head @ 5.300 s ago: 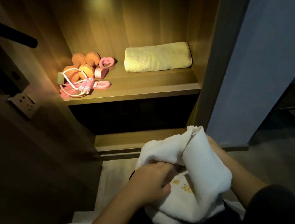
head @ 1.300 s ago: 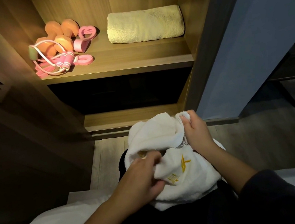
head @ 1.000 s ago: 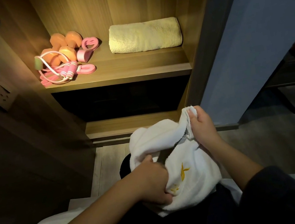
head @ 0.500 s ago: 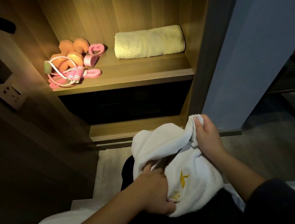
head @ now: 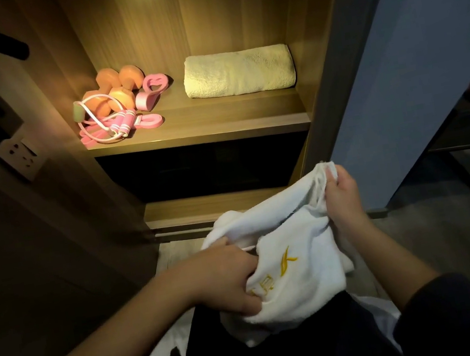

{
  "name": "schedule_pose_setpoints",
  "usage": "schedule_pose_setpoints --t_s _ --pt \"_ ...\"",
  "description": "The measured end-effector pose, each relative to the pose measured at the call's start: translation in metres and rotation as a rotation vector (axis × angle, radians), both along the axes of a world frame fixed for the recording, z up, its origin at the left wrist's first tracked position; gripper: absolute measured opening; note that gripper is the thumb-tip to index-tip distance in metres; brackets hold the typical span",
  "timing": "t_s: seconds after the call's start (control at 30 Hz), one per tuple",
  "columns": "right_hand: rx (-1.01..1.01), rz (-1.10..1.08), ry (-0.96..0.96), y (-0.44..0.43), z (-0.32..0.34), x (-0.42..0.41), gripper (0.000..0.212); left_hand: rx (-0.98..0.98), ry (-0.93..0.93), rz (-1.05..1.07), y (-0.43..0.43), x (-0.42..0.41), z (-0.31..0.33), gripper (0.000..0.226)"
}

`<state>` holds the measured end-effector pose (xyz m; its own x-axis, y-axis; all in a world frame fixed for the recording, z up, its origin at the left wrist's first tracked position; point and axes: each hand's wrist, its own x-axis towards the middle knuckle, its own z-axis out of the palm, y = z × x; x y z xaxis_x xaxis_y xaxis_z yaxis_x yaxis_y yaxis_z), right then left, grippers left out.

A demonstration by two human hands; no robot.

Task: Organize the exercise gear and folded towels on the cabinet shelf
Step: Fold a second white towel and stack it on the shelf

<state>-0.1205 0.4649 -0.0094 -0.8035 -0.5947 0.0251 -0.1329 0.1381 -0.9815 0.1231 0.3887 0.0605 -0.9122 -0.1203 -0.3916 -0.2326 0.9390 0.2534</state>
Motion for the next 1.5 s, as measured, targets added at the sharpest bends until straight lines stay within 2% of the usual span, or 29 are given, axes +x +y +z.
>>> schedule_pose_setpoints --t_s 0.07,0.2,0.3,0.37,0.47,0.67,0.73,0.83,0.87,0.93,1.0,1.1,1.23,1.33,1.4,1.5 --pt "-0.050 -0.003 0.066 -0.009 0.025 -0.014 0.023 -0.104 -0.033 -0.044 -0.016 0.000 0.023 0.032" --pt "-0.192 0.001 0.163 -0.025 0.087 -0.038 0.022 -0.298 0.045 -0.089 -0.050 -0.002 0.072 0.025" --pt "-0.268 0.012 0.170 -0.031 0.119 -0.047 0.024 -0.424 0.151 -0.168 -0.071 0.001 0.094 0.020" --pt "-0.305 -0.011 0.152 -0.032 0.130 -0.051 0.026 -0.530 0.155 -0.160 -0.089 0.002 0.108 0.011" --pt "-0.347 -0.012 0.139 -0.036 0.143 -0.051 0.026 -0.662 0.089 -0.097 -0.118 0.007 0.126 0.024" --pt "-0.395 -0.014 0.184 -0.043 0.172 -0.050 0.023 -0.517 0.535 -0.062 -0.133 0.026 0.163 0.018" --pt "-0.410 -0.009 0.188 -0.047 0.182 -0.050 0.023 -0.470 0.598 0.015 -0.135 0.025 0.181 0.016" --pt "-0.411 0.045 0.221 -0.060 0.199 -0.048 0.025 -0.496 0.589 0.067 -0.139 0.014 0.211 0.015" --pt "-0.409 0.054 0.235 -0.064 0.205 -0.049 0.026 -0.530 0.583 0.067 -0.141 0.010 0.220 0.021" --pt "-0.409 0.041 0.258 -0.073 0.223 -0.054 0.024 -0.655 0.542 0.071 -0.152 0.006 0.244 0.020" --pt "-0.416 0.016 0.249 -0.082 0.241 -0.065 0.023 -0.772 0.452 0.122 -0.165 0.003 0.266 0.010" --pt "-0.411 -0.008 0.271 -0.098 0.270 -0.077 0.024 -0.863 0.327 0.198 -0.176 -0.010 0.293 0.015" --pt "-0.432 -0.091 0.419 -0.113 0.309 -0.087 0.025 -1.083 0.342 0.162 -0.182 -0.028 0.334 0.014" --pt "-0.481 -0.142 0.434 -0.113 0.336 -0.094 0.023 -1.208 0.394 0.178 -0.183 -0.043 0.351 0.022" --pt "-0.452 -0.134 0.471 -0.111 0.345 -0.099 0.025 -1.248 0.341 0.143 -0.181 -0.047 0.357 0.020" --pt "-0.417 -0.098 0.508 -0.109 0.348 -0.096 0.029 -1.248 0.349 0.199 -0.186 -0.039 0.367 0.012"
